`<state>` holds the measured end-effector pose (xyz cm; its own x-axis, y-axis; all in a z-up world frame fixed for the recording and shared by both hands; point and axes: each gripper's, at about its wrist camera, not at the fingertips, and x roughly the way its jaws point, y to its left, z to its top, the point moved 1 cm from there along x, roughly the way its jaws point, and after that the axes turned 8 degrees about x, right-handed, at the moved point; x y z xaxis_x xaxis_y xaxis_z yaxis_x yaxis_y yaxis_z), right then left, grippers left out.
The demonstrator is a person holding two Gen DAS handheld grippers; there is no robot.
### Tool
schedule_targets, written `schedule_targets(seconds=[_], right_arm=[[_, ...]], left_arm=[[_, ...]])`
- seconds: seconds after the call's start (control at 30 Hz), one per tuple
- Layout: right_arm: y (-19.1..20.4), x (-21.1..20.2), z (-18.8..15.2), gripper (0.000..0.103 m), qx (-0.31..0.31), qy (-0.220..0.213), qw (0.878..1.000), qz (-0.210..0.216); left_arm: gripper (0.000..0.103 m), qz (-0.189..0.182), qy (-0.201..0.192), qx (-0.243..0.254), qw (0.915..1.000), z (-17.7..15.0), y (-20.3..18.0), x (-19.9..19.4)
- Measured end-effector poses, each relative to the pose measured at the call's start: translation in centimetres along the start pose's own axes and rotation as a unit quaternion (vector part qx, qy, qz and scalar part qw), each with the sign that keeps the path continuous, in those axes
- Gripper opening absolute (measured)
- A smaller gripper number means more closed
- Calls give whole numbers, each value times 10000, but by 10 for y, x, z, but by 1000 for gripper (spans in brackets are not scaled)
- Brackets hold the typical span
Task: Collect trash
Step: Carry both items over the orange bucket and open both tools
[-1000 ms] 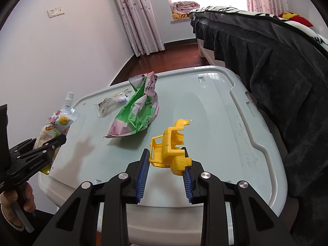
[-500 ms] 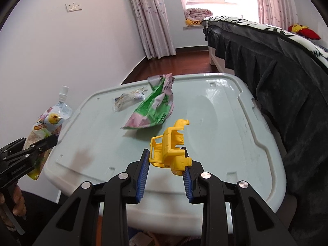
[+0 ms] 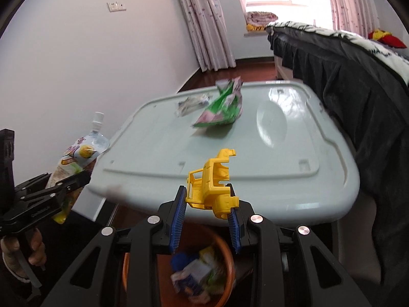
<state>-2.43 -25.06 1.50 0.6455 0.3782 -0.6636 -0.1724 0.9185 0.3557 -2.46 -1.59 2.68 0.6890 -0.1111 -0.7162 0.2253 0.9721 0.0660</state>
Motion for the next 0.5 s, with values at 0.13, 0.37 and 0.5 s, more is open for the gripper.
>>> schedule_targets(seconds=[0.13,0.37,0.5], right_arm=[[9,-10,-21,31,-101,215,9997,-5],[15,-21,-55,31,26,475,9989,58],[14,-11,-66,31,106,618,9980,5]], left_arm=[[39,-57,227,-49,9997,-26,-6,-1],[39,-237,704,108,9972,-73,-21,10],[39,-296,882,44,9957,-83,-17,17]])
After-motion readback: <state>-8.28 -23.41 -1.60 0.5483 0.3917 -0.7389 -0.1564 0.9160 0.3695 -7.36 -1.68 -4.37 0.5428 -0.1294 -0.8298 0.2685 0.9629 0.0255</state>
